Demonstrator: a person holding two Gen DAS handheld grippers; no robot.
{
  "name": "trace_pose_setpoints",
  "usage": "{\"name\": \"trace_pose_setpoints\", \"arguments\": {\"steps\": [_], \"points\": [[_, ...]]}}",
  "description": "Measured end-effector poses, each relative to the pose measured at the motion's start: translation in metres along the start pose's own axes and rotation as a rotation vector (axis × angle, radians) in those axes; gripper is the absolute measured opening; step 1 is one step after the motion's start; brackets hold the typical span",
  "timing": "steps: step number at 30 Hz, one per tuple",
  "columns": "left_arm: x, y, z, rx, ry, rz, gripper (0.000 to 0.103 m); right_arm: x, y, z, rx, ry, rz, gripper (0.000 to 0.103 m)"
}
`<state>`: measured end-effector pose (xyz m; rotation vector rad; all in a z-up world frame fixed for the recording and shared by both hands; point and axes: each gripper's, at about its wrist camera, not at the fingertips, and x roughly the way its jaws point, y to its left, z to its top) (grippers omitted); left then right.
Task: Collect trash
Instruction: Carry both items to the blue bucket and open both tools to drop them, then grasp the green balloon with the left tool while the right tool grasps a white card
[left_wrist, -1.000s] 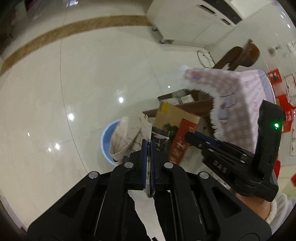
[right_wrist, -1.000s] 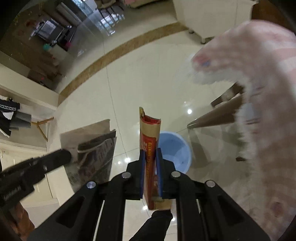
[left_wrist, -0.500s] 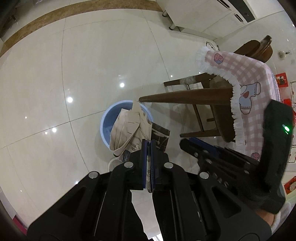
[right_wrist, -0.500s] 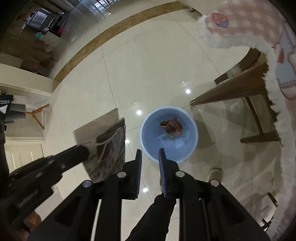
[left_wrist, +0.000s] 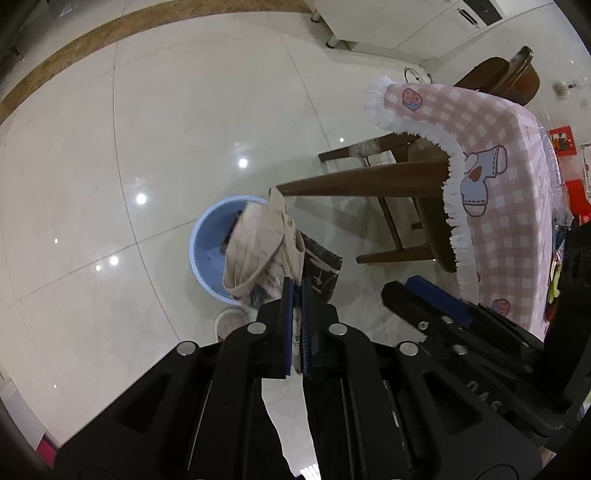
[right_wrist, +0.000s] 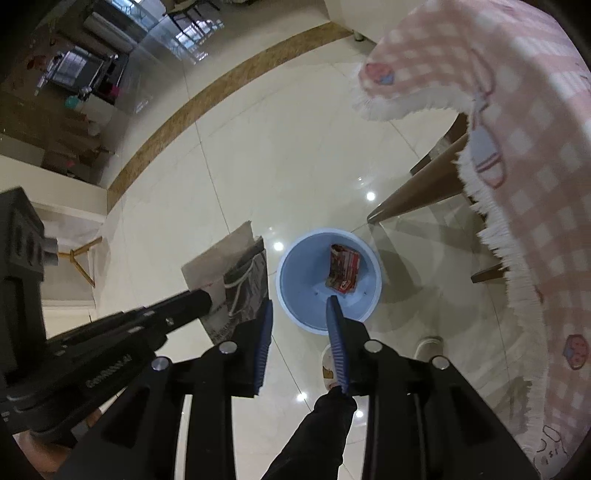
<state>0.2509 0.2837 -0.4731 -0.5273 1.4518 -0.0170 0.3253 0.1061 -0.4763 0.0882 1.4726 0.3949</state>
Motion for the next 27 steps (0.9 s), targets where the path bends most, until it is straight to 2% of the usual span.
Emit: {"name": "trace_pose_setpoints", "arguments": {"steps": [2,4,6,13,17,22,27], "points": [[0.001,-0.004,0.0,-0.001,0.009,0.024,0.009,-0.007,-0.004,0.001,0.009,-0.011,0.004,0.03],[0.002,-0.009,-0.001,-0.005,0.02,0.027,0.019,-0.012,-0.011,0.003,0.018,-0.014,0.008,0.03],[0.0,-0.013,-0.003,-0.015,0.016,0.048,0.057,-0.017,-0.017,0.003,0.027,-0.018,0.012,0.03],[-0.023,-0.049,-0.012,0.016,-0.033,0.059,0.057,-0.054,-0.044,0.001,0.048,-0.067,0.04,0.03],[-0.054,-0.093,-0.015,0.081,-0.1,0.046,0.057,-0.092,-0.065,0.002,0.071,-0.123,0.069,0.03],[-0.086,-0.17,-0.016,0.209,-0.176,-0.006,0.057,-0.17,-0.112,-0.001,0.101,-0.262,0.093,0.031],[-0.089,-0.268,-0.021,0.348,-0.18,-0.094,0.062,-0.237,-0.18,-0.019,0.188,-0.397,0.045,0.036]]}}
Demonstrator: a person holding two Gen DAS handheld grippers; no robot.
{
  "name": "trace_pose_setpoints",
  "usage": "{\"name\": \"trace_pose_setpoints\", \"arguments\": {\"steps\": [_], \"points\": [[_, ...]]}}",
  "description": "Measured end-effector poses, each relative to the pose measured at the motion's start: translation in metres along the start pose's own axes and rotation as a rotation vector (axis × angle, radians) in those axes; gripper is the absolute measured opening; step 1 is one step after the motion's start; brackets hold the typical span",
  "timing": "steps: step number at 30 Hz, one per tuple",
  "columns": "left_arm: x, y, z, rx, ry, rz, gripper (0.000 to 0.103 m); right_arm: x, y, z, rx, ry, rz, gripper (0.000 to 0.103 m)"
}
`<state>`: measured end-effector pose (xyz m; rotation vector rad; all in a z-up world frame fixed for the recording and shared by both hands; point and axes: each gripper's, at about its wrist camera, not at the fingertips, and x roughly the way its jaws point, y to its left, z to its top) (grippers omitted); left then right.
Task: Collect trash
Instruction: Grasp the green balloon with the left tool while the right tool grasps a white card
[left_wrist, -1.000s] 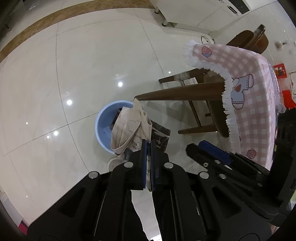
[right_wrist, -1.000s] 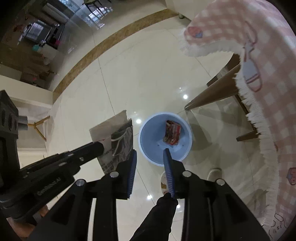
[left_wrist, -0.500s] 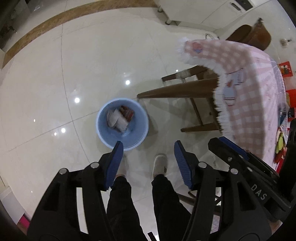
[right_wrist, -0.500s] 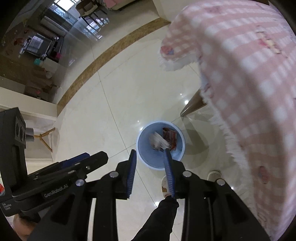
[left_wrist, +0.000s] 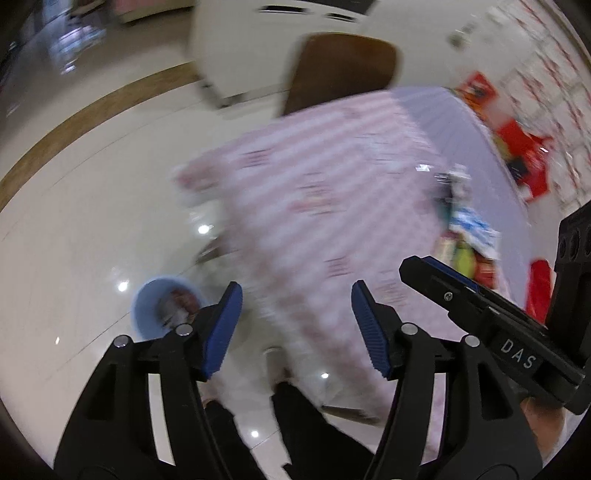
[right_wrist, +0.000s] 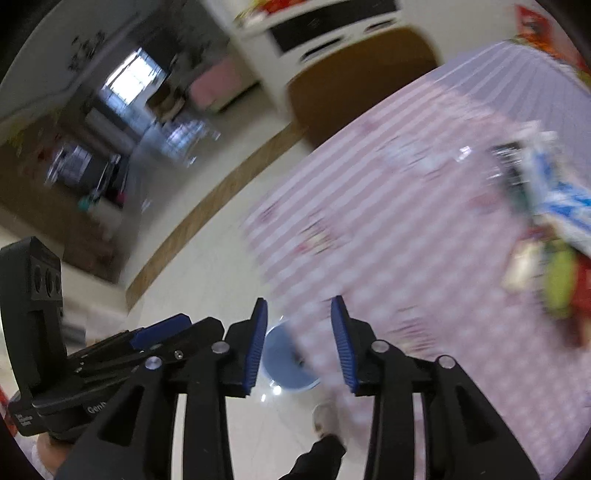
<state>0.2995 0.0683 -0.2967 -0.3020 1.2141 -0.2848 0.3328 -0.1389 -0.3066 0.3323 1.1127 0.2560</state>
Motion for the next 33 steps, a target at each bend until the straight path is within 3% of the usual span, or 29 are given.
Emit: {"name": "trace_pose_setpoints", "arguments": {"steps": [3,9,15,23,25,27,30,33], "points": [[0.015,-0.056,0.013,0.042,0.014,-0.073,0.064,-0.036,-0.052,0.007,0.084,-0.064,-0.047,0.036],[0.061,-0.156,0.019,0.174,0.075,-0.131,0.065,-0.093,-0.163,0.01,0.283,-0.167,-0.157,0.04],[0.114,-0.221,0.017,0.228,0.159,-0.163,0.065,-0.107,-0.242,0.0,0.398,-0.173,-0.201,0.042],[0.174,-0.255,0.021,0.243,0.25,-0.127,0.062,-0.104,-0.284,-0.002,0.49,-0.173,-0.15,0.046],[0.184,-0.259,0.025,0.235,0.26,-0.127,0.058,-0.101,-0.291,0.0,0.51,-0.173,-0.128,0.046],[0.19,-0.26,0.026,0.23,0.27,-0.128,0.045,-0.096,-0.298,0.004,0.53,-0.175,-0.105,0.047],[0.204,-0.266,0.025,0.261,0.308,-0.12,0.035,-0.087,-0.302,0.011,0.554,-0.177,-0.07,0.051],[0.21,-0.263,0.027,0.241,0.321,-0.136,0.031,-0.078,-0.304,0.019,0.565,-0.175,-0.059,0.052]]}}
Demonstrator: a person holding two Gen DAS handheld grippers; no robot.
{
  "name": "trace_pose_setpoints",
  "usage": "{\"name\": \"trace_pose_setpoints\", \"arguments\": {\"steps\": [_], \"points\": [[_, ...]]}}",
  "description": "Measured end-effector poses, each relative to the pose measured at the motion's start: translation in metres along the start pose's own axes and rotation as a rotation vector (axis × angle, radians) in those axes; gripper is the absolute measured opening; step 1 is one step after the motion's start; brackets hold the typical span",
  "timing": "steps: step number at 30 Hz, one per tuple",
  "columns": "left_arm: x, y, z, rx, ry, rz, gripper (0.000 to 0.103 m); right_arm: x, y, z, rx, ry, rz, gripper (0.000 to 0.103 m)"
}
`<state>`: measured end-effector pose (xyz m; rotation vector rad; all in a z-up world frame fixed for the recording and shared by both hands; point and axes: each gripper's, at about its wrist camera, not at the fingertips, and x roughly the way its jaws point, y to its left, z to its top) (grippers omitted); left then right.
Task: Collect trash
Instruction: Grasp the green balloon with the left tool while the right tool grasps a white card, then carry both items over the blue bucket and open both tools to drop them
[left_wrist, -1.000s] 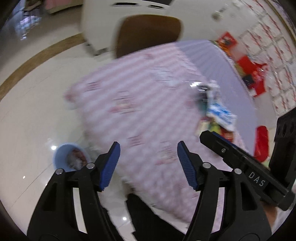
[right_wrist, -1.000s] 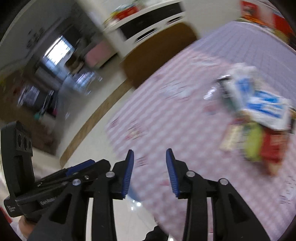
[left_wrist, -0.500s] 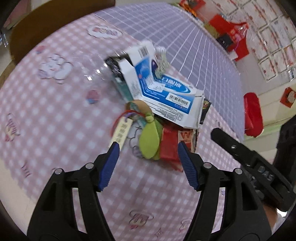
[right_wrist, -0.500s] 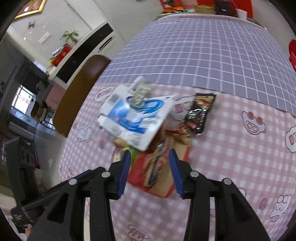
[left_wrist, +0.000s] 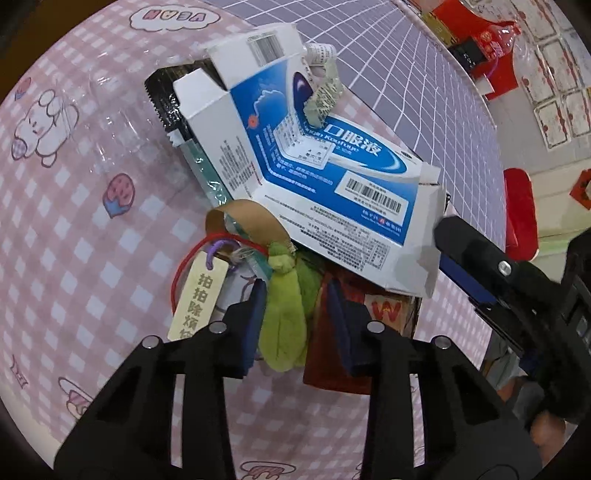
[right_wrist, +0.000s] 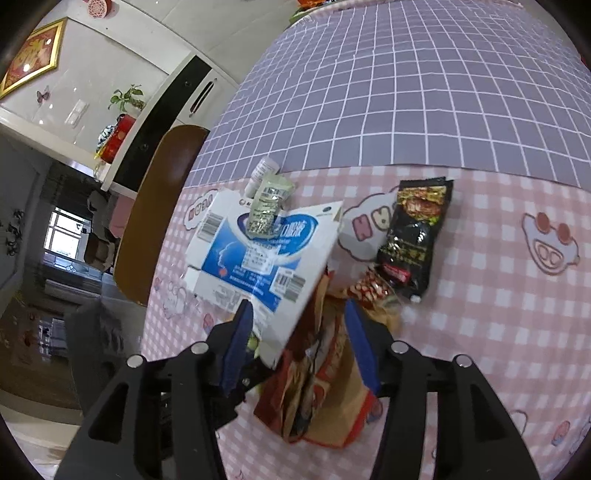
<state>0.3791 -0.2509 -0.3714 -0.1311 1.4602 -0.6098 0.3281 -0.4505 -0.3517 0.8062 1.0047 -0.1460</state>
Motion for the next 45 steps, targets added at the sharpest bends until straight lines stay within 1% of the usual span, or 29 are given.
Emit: {"name": "trace_pose_setpoints", "arguments": {"steps": [1,2,4,9,11,12,13,14,16,19,26,28,32,36,40,45], "points": [[0.001,0.001,0.001,-0.004,0.003,-0.007,0.028,0.004,-0.001,0.003,0.01,0.005,0.005,0.053],[0.0,0.002,0.002,-0.002,0.002,0.0,0.021,0.009,-0.001,0.005,0.023,0.012,0.009,0.053],[-0.002,0.005,0.002,-0.006,0.001,-0.008,0.015,0.017,-0.004,0.008,0.041,0.021,0.007,0.053],[-0.023,0.007,-0.005,0.006,-0.044,-0.019,0.011,0.035,-0.008,0.013,0.07,0.042,0.0,0.053],[-0.033,0.008,-0.007,0.009,-0.064,-0.024,0.011,0.04,-0.008,0.015,0.069,0.047,0.014,0.052],[-0.04,0.009,-0.008,0.007,-0.076,-0.029,0.01,0.041,-0.007,0.015,0.058,0.048,0.013,0.04],[-0.045,0.011,-0.009,0.003,-0.084,-0.03,0.01,0.041,-0.004,0.015,0.044,0.051,0.009,0.025],[-0.054,0.013,-0.011,-0.004,-0.1,-0.035,0.01,0.04,-0.002,0.015,0.039,0.056,0.012,0.022],[-0.066,0.013,-0.012,-0.008,-0.126,-0.042,0.01,0.034,0.002,0.015,0.032,0.045,0.025,0.018],[-0.091,0.019,-0.018,-0.014,-0.174,-0.051,0.01,0.015,0.017,0.012,-0.013,0.01,0.028,0.013],[-0.149,0.045,-0.037,-0.058,-0.279,-0.09,0.01,-0.031,0.066,-0.01,-0.179,-0.084,0.013,0.012],[-0.167,0.055,-0.048,-0.073,-0.306,-0.108,0.01,-0.044,0.083,-0.018,-0.207,-0.11,0.031,0.012],[-0.2,0.074,-0.068,-0.083,-0.355,-0.116,0.01,-0.058,0.114,-0.038,-0.253,-0.115,0.075,0.012],[-0.234,0.108,-0.094,-0.119,-0.401,-0.12,0.01,-0.056,0.161,-0.07,-0.33,-0.069,0.118,0.012],[-0.264,0.154,-0.131,-0.171,-0.428,-0.063,0.01,-0.033,0.212,-0.123,-0.415,0.018,0.166,0.012],[-0.285,0.23,-0.19,-0.296,-0.436,0.018,0.01,0.005,0.268,-0.195,-0.513,0.159,0.217,0.012]]}}
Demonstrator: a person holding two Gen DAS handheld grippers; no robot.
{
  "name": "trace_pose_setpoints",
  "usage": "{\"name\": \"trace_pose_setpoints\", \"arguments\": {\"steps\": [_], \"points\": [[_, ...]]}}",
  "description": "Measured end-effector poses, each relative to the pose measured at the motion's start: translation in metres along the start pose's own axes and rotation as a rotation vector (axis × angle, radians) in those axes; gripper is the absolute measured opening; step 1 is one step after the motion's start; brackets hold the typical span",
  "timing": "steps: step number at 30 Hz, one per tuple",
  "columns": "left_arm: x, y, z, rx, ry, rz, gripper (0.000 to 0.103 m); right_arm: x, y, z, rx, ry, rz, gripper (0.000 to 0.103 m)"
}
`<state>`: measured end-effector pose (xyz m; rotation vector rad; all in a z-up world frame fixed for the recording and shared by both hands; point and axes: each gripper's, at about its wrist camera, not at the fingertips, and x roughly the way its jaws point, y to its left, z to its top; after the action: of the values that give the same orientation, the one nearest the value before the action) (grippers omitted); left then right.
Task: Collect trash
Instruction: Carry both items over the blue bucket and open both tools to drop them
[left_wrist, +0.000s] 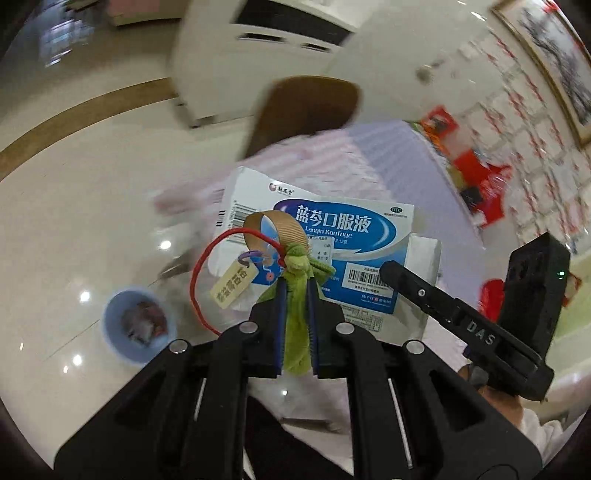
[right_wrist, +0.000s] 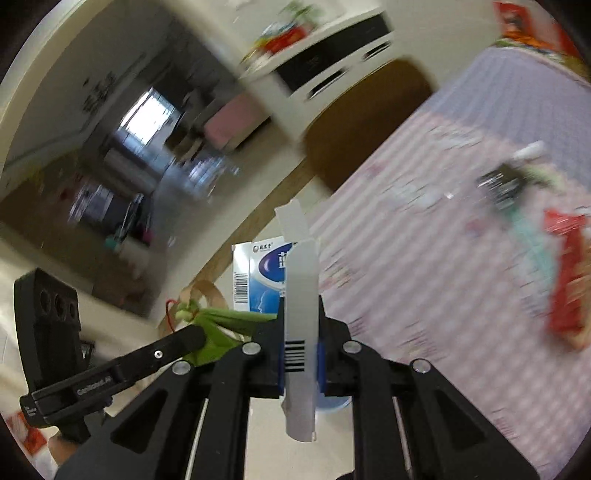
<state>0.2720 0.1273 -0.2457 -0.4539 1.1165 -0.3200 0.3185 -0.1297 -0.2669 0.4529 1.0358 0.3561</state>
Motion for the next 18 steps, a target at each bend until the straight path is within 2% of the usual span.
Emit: {"name": "trace_pose_setpoints", "arguments": {"steps": [5,9,14,18], "points": [[-0.013,0.092,-0.031,-0.152,0.007,0.115,0.01,0.075,0.048,-0.041,-0.06,0.163,0.012,0.012],[-0.012,0.145,-0.052,-0.233,0.021,0.206,0.01,0.136,0.07,-0.079,-0.115,0.291,-0.048,0.012],[-0.004,0.192,-0.072,-0.319,0.03,0.247,0.01,0.192,0.077,-0.116,-0.158,0.398,-0.134,0.012],[0.006,0.211,-0.083,-0.356,0.049,0.275,0.01,0.225,0.077,-0.137,-0.194,0.45,-0.207,0.012]]}}
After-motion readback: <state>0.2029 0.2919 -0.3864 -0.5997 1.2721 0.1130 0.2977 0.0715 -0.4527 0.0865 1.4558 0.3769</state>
